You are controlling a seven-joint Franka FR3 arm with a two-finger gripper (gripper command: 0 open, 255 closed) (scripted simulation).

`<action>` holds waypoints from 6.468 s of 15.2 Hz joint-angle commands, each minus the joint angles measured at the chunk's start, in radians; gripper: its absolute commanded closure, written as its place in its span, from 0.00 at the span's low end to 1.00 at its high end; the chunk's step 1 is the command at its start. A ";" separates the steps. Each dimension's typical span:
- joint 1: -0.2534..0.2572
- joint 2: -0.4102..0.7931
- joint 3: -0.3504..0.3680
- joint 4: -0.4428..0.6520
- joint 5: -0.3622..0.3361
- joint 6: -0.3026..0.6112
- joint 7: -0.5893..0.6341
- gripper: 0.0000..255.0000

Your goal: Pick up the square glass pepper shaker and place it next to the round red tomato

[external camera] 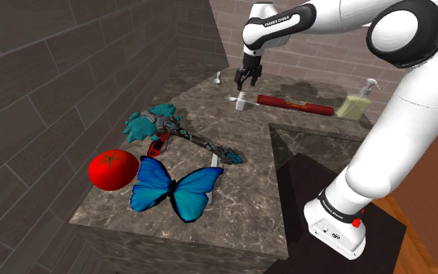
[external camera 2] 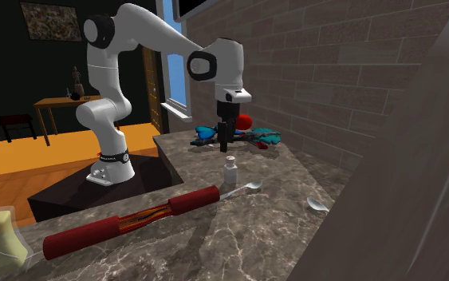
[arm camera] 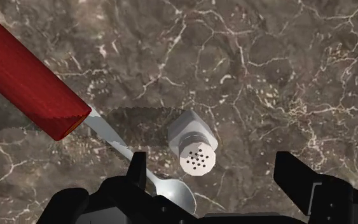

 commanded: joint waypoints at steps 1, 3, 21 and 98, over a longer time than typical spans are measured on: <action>-0.002 0.049 -0.001 0.022 0.000 0.022 -0.004 0.00; -0.003 0.058 -0.001 0.007 0.001 0.047 -0.005 0.00; -0.005 0.084 0.000 -0.023 0.005 0.102 -0.008 1.00; 0.443 -0.071 0.443 0.226 -0.032 -0.317 0.888 1.00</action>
